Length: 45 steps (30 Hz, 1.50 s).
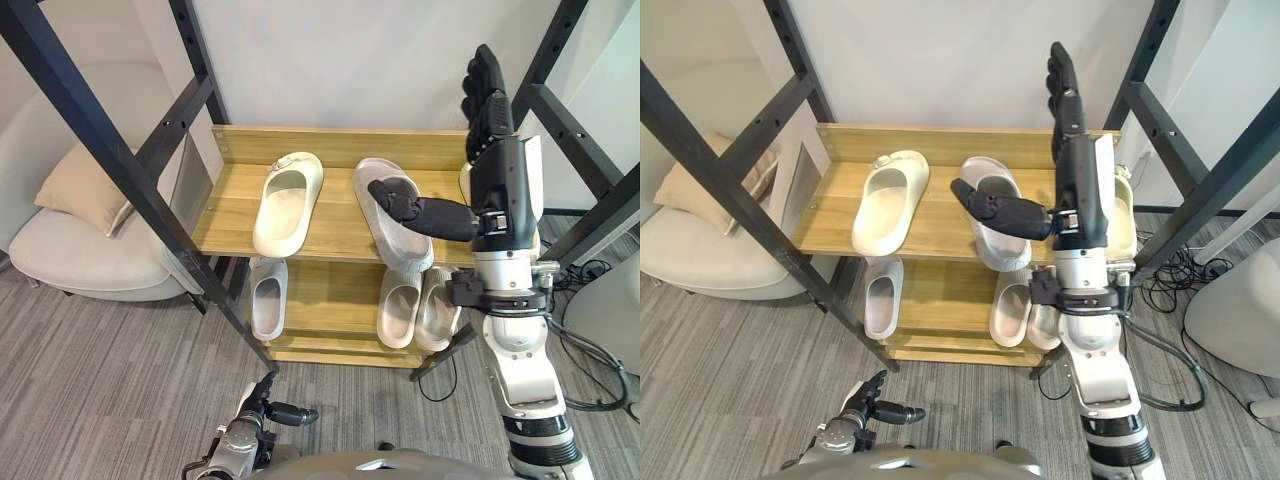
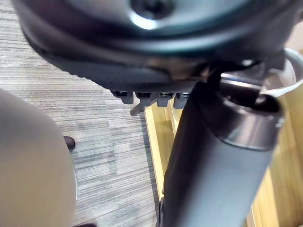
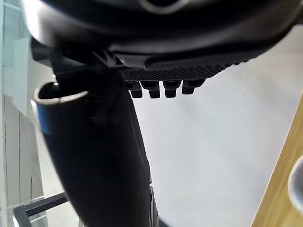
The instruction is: Organize the slippers on the shoe rack
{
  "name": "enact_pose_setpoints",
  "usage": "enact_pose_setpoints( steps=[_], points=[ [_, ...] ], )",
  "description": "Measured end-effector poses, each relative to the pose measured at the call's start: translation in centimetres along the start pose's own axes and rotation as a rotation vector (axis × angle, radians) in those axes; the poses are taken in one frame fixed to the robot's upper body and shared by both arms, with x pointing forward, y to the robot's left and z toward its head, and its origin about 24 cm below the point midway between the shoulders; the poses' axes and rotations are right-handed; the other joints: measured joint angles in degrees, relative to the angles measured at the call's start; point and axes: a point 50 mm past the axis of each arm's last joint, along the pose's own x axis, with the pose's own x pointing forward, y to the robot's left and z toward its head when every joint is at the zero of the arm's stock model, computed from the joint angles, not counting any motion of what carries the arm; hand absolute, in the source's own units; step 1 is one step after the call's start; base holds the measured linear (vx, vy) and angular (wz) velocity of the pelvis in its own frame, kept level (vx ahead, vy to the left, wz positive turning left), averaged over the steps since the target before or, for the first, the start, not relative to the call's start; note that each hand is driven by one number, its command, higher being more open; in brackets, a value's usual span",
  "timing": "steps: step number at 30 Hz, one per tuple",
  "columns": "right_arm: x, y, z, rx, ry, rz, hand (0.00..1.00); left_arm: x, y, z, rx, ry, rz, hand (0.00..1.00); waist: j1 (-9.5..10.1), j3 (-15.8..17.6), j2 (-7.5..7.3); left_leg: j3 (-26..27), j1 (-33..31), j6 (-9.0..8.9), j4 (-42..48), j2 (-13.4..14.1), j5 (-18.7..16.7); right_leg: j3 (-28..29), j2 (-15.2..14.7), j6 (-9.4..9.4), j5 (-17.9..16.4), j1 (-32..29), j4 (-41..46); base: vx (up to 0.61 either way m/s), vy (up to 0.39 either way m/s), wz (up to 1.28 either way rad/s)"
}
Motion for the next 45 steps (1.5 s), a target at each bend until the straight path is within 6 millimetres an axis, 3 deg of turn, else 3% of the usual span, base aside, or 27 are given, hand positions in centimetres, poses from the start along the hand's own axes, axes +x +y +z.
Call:
enact_pose_setpoints(
  steps=[10,24,36,45],
  points=[
    [0.3,-2.0,-1.5,-0.237,0.049,-0.016,1.00,-0.2,0.2,-0.1,-0.018,-0.010,-0.005,1.00,-0.05,-0.24,-0.33,-0.07,-1.00,0.13,-0.08,-0.02,0.09,0.08,0.01,0.00,0.01,-1.14,0.12,0.00,0.000,0.00],
    [0.2,-2.8,-3.4,-0.437,0.112,0.056,1.00,-0.2,0.3,-0.3,-0.008,-0.006,-0.014,1.00,-0.06,-0.84,-1.39,-0.41,-1.01,0.14,-0.34,-0.16,0.09,-0.02,-0.01,0.13,0.09,-1.18,0.03,0.00,0.000,0.00],
    [-0.5,-3.2,-5.6,-0.509,0.220,0.109,1.00,-0.2,0.3,-0.2,-0.009,-0.011,-0.025,1.00,-0.04,-0.67,-1.70,-0.84,-1.59,0.24,-0.58,-0.30,0.15,-0.46,-0.05,0.53,0.42,-1.27,-0.73,0.00,-0.001,0.02],
    [-0.4,-2.2,-6.7,-0.496,0.255,0.154,1.00,-0.2,0.3,-0.1,-0.009,-0.012,-0.027,1.00,-0.03,-0.60,-1.81,-0.93,-2.29,0.59,-0.73,-0.67,0.40,-0.60,-0.31,0.63,1.17,-1.49,-1.73,0.00,0.000,0.00]
  ],
)
